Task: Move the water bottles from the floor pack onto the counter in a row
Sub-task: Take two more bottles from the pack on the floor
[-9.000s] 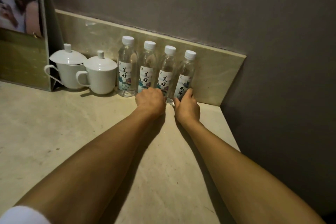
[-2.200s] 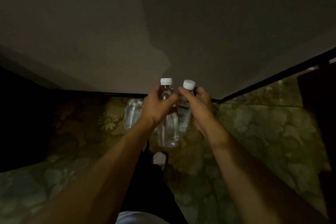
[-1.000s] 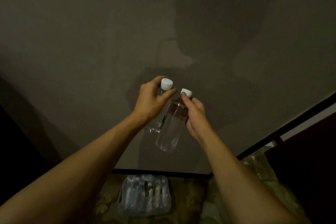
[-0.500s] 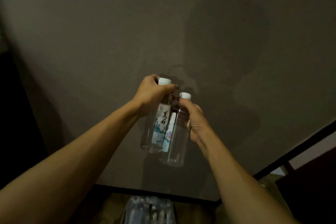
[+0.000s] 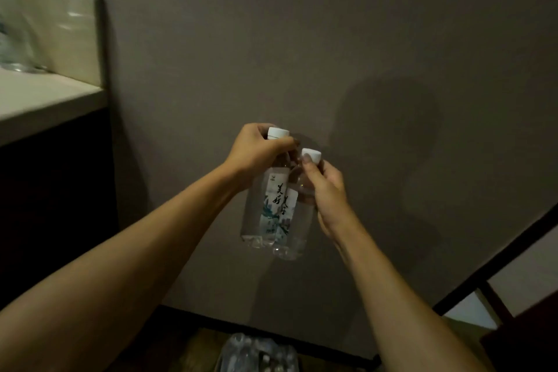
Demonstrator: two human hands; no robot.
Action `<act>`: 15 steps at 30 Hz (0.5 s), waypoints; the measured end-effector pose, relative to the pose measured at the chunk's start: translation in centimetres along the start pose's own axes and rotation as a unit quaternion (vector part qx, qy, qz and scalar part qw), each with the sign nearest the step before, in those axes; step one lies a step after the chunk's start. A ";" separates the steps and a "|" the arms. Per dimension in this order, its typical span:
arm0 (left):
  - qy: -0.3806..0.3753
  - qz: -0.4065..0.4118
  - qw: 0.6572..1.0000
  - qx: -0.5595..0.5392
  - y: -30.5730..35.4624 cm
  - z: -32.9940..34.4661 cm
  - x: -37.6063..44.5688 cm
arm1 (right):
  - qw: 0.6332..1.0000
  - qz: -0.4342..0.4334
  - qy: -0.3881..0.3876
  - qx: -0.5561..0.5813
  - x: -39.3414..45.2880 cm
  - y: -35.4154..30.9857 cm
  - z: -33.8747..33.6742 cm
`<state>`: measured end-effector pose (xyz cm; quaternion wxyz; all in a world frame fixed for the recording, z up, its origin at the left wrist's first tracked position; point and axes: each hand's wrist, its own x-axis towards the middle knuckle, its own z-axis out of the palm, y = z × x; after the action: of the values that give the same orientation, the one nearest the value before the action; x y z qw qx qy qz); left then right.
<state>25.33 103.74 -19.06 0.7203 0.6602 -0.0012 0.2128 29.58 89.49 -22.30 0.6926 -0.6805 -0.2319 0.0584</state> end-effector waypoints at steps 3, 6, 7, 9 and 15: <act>-0.014 0.005 1.000 0.000 1.0 0.0 -2.5 | 0.998 -0.018 0.066 -0.017 -2.3 -0.3 1.5; 0.026 0.004 0.999 -0.020 2.0 -1.0 -4.1 | 0.996 -0.001 0.085 0.027 -3.6 -1.1 3.2; 0.036 0.004 0.999 -0.034 2.4 -1.7 -4.5 | 0.996 0.009 0.080 0.044 -3.8 -1.5 3.8; 0.048 0.016 0.997 -0.051 3.3 -3.3 -5.3 | 0.997 0.018 0.060 0.053 -3.9 -2.2 5.2; 0.107 0.124 0.983 0.081 5.5 -9.3 -6.4 | 0.997 -0.019 0.037 0.064 -3.4 -4.3 11.1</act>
<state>15.16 110.88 -16.82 0.6284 0.6846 0.0117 0.3692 21.11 98.03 -19.30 0.7437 -0.6322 -0.2146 0.0345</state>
